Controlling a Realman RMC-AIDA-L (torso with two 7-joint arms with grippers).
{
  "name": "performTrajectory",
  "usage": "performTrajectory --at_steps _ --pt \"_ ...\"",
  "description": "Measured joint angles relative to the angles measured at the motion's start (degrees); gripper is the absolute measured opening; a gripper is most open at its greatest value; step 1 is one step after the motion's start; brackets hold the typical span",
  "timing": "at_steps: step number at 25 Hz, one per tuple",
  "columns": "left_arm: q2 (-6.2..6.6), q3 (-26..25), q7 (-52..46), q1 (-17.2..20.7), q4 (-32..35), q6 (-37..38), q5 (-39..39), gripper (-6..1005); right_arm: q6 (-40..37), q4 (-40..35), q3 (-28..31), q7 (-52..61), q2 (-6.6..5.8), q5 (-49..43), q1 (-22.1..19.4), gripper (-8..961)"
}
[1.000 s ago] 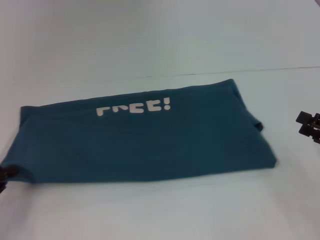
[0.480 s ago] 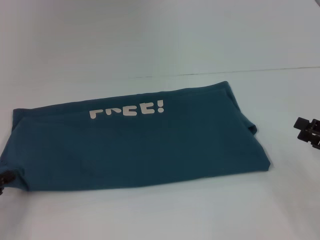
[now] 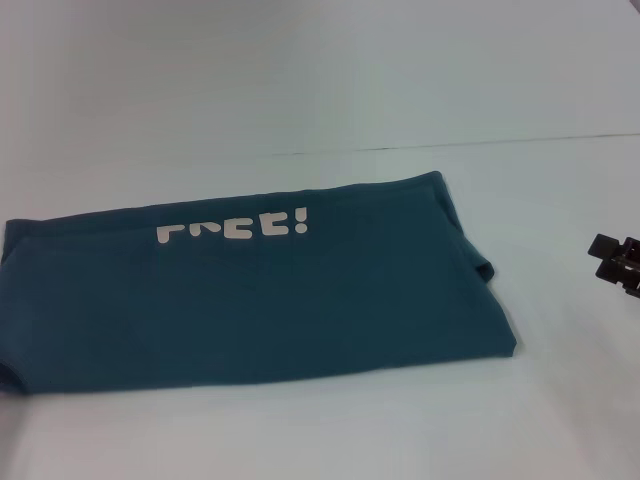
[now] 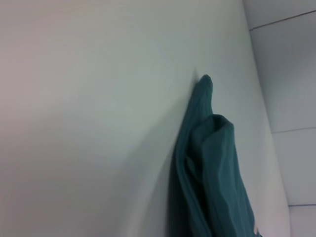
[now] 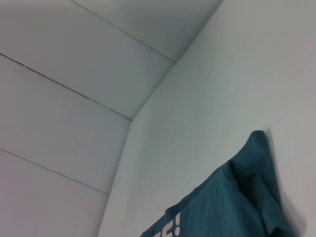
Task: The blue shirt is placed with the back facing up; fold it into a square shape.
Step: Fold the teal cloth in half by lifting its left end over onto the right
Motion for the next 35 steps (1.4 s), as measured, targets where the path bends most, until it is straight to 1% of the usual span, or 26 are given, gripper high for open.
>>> performTrajectory --at_steps 5,10,12,13,15,17,19,24,27,29,31,33,35 --pt "0.11 0.4 0.3 -1.1 0.0 2.0 -0.1 14 0.0 0.0 -0.3 0.0 0.02 0.0 0.1 654" --pt "0.37 0.1 1.7 -3.1 -0.2 7.2 -2.9 13 0.0 0.0 -0.3 -0.1 0.02 0.0 0.2 654" --pt "0.9 0.1 2.2 -4.6 -0.4 9.3 -4.5 13 0.0 0.0 -0.3 -0.1 0.02 0.0 0.3 654" --pt "1.37 0.1 2.1 -5.8 -0.5 10.6 -5.1 13 0.0 0.0 -0.3 -0.2 0.05 0.0 0.3 654" --pt "1.79 0.1 1.8 -7.5 -0.7 12.1 -5.8 14 -0.1 0.0 -0.3 -0.2 0.18 0.0 0.4 654" --pt "1.97 0.3 1.3 -9.6 -0.7 13.8 -6.7 14 -0.2 0.0 -0.3 -0.2 0.23 0.0 0.5 654" --pt "1.96 0.4 0.7 -12.4 -0.8 15.6 -7.8 14 -0.2 0.1 -0.3 -0.3 0.24 0.0 0.6 654" --pt "1.33 1.6 0.2 -19.1 -0.9 17.0 -8.3 13 0.0 0.1 -0.4 -0.3 0.27 0.0 0.6 654" --pt "1.16 3.9 0.2 -23.5 -2.0 16.8 -8.3 14 0.0 0.1 -0.5 -0.4 0.28 0.0 0.7 655" --pt "0.81 5.5 0.5 -26.2 -2.8 16.5 -8.3 18 0.0 0.1 -0.6 -0.4 0.29 -0.1 0.8 655" --pt "0.06 7.4 0.6 -28.4 -3.3 16.2 -8.3 26 0.1 0.1 -0.7 -0.4 0.28 -0.1 0.9 655" --pt "-1.01 9.8 0.7 -30.2 -3.5 15.0 -8.4 33 0.3 0.1 -0.9 -0.4 0.28 -0.1 0.9 655" --pt "-2.65 13.0 1.2 -32.1 -3.5 12.7 -8.4 41 0.5 0.1 -1.0 -0.4 0.28 -0.1 0.9 654"
